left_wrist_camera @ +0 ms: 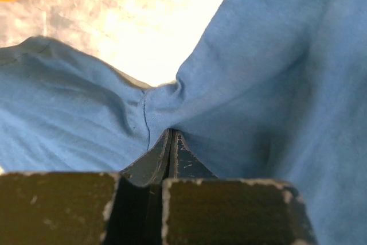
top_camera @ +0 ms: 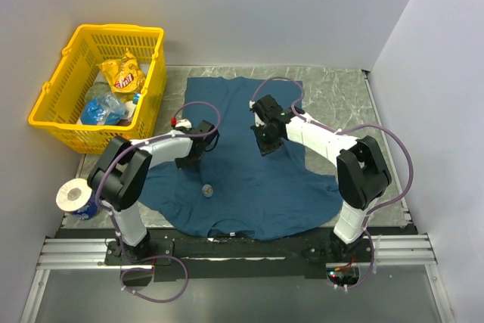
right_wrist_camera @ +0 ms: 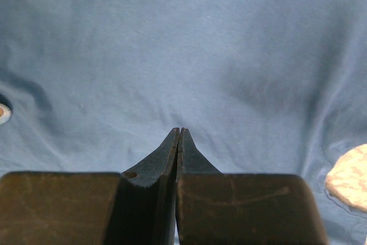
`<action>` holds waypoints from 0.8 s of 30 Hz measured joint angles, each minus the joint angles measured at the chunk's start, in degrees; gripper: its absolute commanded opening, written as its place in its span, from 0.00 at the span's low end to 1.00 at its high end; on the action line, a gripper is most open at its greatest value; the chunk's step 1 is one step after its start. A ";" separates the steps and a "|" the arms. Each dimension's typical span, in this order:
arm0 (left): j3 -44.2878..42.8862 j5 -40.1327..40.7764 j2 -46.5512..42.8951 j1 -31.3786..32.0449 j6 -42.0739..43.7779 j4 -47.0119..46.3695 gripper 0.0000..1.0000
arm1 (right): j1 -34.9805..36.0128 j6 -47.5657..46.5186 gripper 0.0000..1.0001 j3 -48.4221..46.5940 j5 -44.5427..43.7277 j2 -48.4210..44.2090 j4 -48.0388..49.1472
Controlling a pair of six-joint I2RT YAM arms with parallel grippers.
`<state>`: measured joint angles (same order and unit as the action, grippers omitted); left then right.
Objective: Pin the brooch onto the clothing
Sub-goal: Reset both arms
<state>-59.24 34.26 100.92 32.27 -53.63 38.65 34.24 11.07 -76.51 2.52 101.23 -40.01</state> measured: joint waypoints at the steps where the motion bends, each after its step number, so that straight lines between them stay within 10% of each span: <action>1: -0.74 0.44 0.76 0.02 0.24 0.63 0.01 | -0.24 0.02 0.00 0.00 -0.13 0.00 -0.04; 7: -0.94 4.02 1.49 -0.33 -1.11 4.17 0.03 | -1.66 0.37 0.01 0.00 -0.37 0.00 -0.31; 12: -0.44 4.17 -0.37 -0.13 0.55 5.84 0.42 | -1.88 0.39 0.09 0.00 -0.39 0.00 -0.28; 13: -0.59 4.09 -1.07 0.35 1.11 5.77 0.69 | -1.88 0.42 0.16 0.00 -0.42 -0.07 -0.28; 16: -2.45 3.80 -4.76 3.74 4.35 4.26 0.96 | -1.88 0.26 0.36 0.15 -0.37 -1.14 -0.02; 22: -4.07 -0.92 -17.84 10.69 12.39 -8.63 0.96 | -1.88 -0.28 0.98 5.33 1.01 -12.90 4.44; 24: -2.19 -3.82 -23.69 10.99 15.32 -14.91 0.96 | -1.88 -0.59 1.00 7.10 2.01 -18.43 6.43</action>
<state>-61.43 30.44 77.23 43.27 -38.30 23.75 32.36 10.48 -69.41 4.54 82.81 -33.58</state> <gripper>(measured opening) 0.961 0.931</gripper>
